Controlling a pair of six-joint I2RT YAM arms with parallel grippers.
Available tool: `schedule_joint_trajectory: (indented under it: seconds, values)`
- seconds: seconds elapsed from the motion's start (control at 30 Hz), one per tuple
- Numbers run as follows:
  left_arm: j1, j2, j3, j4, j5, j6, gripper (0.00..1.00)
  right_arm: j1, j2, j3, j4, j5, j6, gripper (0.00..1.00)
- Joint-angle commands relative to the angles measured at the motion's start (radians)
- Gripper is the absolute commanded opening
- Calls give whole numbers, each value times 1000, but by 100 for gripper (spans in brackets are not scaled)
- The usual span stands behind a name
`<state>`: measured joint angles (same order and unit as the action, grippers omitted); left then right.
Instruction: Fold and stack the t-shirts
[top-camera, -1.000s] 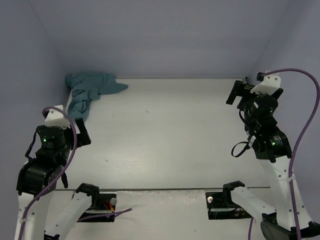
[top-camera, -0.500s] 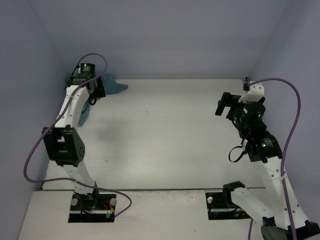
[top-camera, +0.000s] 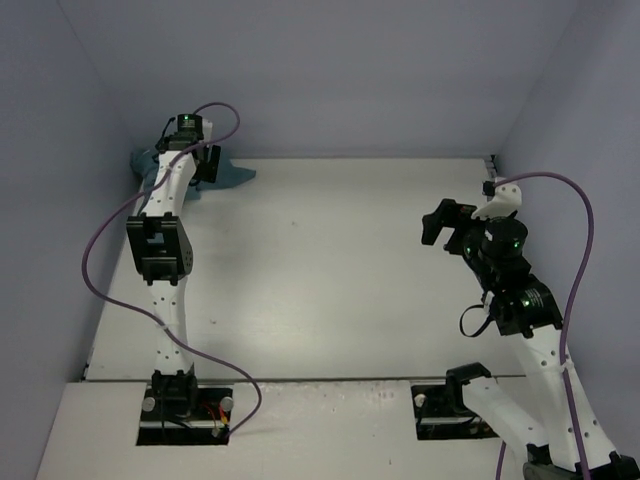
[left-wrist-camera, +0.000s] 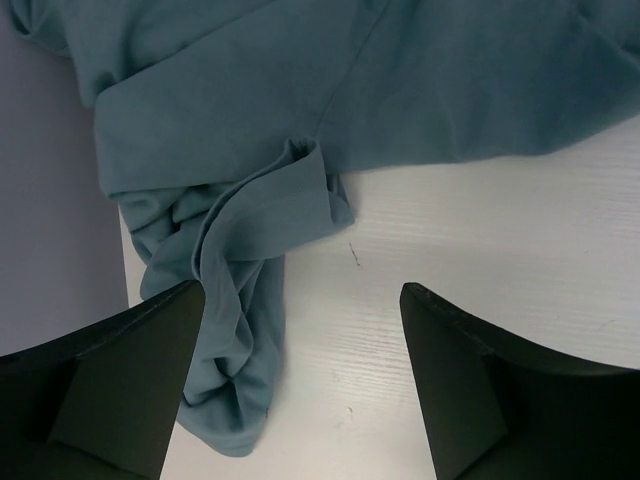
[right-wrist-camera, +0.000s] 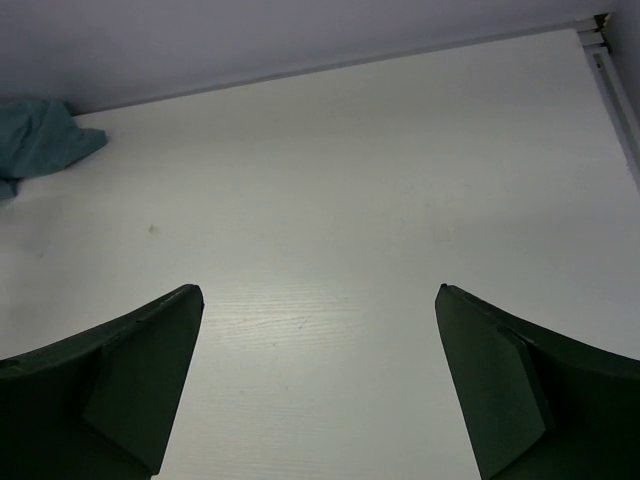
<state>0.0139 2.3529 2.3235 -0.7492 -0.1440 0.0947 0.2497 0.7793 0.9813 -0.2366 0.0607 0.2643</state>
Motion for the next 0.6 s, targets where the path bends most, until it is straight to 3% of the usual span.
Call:
schedule_joint_trajectory:
  seconds: [0.0,0.27,0.37,0.4,0.43,0.47,0.57]
  values:
    - [49,8,54,33,-1,109,77,5,8,14,56,-88,41,100]
    - [89,84,81,81,-22,58,77,5,35,9,49,-119,88,100]
    - [90,98,82,86,21,41,59,5,34,5,48,-120,95,100]
    - [89,98,82,88,49,40,44,5,34,7,48,-117,95,100]
    - [90,97,86,88,75,39,16,5,35,9,48,-116,95,100]
    - [89,89,89,88,87,35,2,5,36,13,48,-115,92,100]
    - [79,41,96,106,129,17,0,5,40,17,48,-111,88,100]
